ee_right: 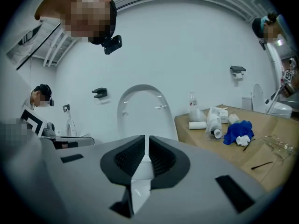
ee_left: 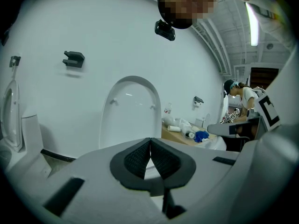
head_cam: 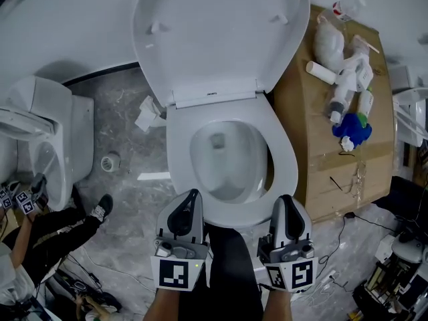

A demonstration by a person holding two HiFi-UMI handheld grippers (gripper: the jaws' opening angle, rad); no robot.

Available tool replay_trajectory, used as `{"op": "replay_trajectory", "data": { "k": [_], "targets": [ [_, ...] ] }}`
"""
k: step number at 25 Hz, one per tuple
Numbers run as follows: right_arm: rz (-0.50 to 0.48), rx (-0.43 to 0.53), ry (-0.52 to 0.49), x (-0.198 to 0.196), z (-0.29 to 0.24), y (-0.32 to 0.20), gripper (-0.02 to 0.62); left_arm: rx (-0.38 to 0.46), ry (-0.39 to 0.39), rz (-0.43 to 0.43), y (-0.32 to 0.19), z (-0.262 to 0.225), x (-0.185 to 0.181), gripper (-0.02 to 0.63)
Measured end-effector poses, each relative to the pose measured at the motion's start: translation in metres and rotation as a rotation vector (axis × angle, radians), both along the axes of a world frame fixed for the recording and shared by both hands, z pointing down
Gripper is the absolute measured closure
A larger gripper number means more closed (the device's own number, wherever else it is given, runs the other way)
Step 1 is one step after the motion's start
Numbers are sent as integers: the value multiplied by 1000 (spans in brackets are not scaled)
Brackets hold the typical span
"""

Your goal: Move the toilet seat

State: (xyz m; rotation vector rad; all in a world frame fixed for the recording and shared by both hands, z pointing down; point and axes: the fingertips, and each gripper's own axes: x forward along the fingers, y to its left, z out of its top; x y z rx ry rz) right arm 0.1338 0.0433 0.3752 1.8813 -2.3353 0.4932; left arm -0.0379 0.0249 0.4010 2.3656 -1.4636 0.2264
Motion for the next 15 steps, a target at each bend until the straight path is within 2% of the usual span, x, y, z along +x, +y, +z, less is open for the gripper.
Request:
{"op": "replay_trajectory", "data": {
  "k": [10,15],
  "targets": [
    [-30,10,0,-3,-19,-22,568,34,19,-17,-20,-19,-5,595],
    [-54,41,-5,-5,-34,-41,568,117,20,-36,-38,-38,-11,595]
  ]
}}
